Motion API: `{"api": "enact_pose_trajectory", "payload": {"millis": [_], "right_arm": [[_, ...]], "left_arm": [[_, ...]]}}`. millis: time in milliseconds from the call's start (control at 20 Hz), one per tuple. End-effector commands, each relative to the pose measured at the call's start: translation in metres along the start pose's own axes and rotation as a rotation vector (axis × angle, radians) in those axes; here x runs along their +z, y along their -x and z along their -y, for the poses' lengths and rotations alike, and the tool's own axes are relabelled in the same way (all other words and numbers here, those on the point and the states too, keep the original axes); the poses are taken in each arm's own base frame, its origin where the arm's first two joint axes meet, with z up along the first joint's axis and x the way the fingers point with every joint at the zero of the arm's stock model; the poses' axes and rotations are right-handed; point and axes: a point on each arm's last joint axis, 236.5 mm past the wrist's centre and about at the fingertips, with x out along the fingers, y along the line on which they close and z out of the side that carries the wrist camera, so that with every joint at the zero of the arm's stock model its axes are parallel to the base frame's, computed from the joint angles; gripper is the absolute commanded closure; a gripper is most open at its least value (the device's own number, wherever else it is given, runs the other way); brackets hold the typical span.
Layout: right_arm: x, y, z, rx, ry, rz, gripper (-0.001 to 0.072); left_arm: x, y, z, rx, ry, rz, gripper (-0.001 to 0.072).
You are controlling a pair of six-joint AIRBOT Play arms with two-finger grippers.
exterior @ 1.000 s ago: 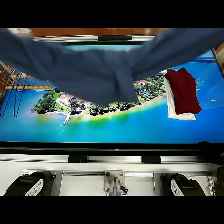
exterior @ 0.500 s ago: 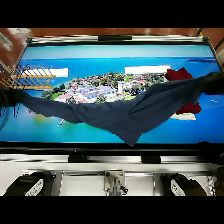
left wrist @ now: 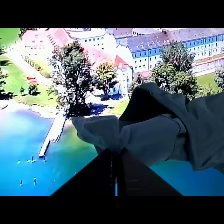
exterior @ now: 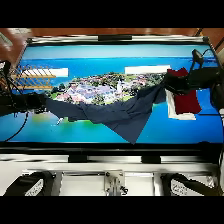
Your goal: Fold the shirts.
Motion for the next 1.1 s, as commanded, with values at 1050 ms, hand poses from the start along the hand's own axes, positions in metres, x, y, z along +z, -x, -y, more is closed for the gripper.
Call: {"api": "enact_pose_trajectory", "payload": {"millis": [1050], "right_arm": [[-0.309,-0.061,-0.003,0.075,-0.272,-0.541,0.013]], "left_arm": [[0.012,-0.003,0.004,-0.019,-0.037,0.056,0.0674]]}}
